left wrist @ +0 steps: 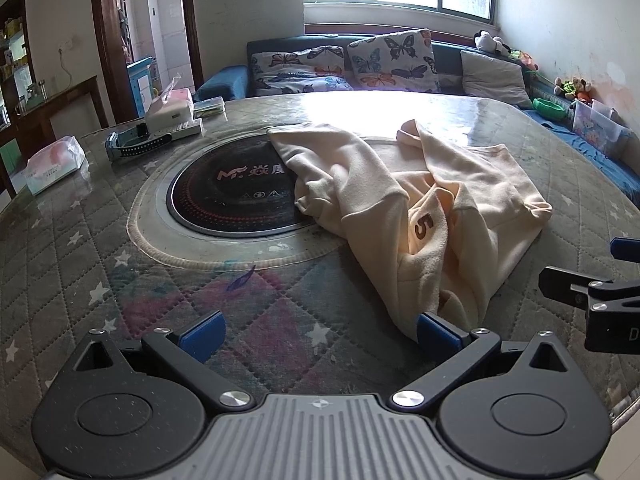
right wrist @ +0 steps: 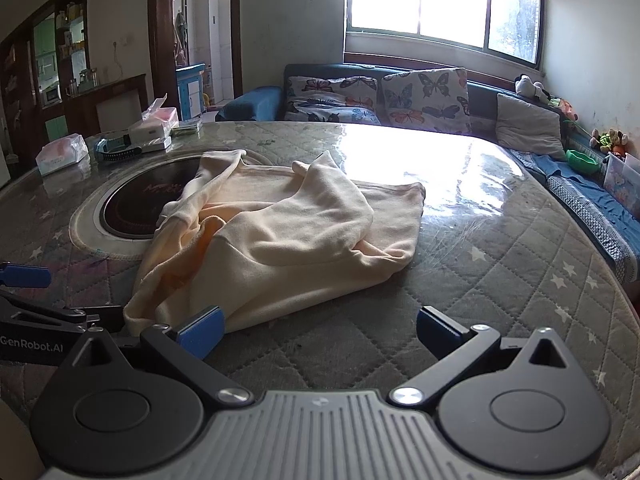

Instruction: Fold clothes

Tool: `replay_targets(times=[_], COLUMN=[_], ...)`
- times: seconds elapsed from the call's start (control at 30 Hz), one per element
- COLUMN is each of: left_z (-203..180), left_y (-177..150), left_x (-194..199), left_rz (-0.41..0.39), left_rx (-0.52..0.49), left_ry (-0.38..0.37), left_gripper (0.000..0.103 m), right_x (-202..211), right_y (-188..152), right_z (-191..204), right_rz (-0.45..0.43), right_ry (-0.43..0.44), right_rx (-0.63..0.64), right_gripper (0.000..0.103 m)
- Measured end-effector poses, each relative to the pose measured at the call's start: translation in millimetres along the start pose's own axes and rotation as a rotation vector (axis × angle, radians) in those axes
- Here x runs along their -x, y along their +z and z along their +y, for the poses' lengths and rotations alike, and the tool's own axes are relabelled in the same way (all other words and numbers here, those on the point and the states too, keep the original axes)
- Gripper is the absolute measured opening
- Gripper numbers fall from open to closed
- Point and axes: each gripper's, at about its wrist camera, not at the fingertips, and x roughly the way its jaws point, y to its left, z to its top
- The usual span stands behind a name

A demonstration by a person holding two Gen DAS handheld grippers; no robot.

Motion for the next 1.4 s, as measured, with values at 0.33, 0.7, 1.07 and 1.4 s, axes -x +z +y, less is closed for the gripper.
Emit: replay_targets(times=[0.33,0.7,1.07,1.4], left_z=[-2.8,-2.5,-2.4,-3.7], left_y=[1.2,4.0,18.8,37.6], left_x=[0.7,-2.2,-7.2,-17.6], left_rz=[0.001,0.017,0.01,0.008], left_rx=[-0.014,-0.017,-0.043,-0.077], left_ry=[-0.005,-0.009,-0.02,-0.039], left_gripper=[0.103,0.103,0.103,0.103], right_x=[-0.8,-3.0,-14.4,-29.8], right_y=[0.3,1.6,10.6,24.9], right_z=[1.0,0.5,-0.3,-1.3], right_rz=[0.005,0.012,0.019,0.021], right_ry=[-0.003,-0.003,-0.001,0.001], right_rx=[0.0,0.005,0.032,0.072], right_gripper=[0.103,0.103,0.103,0.103])
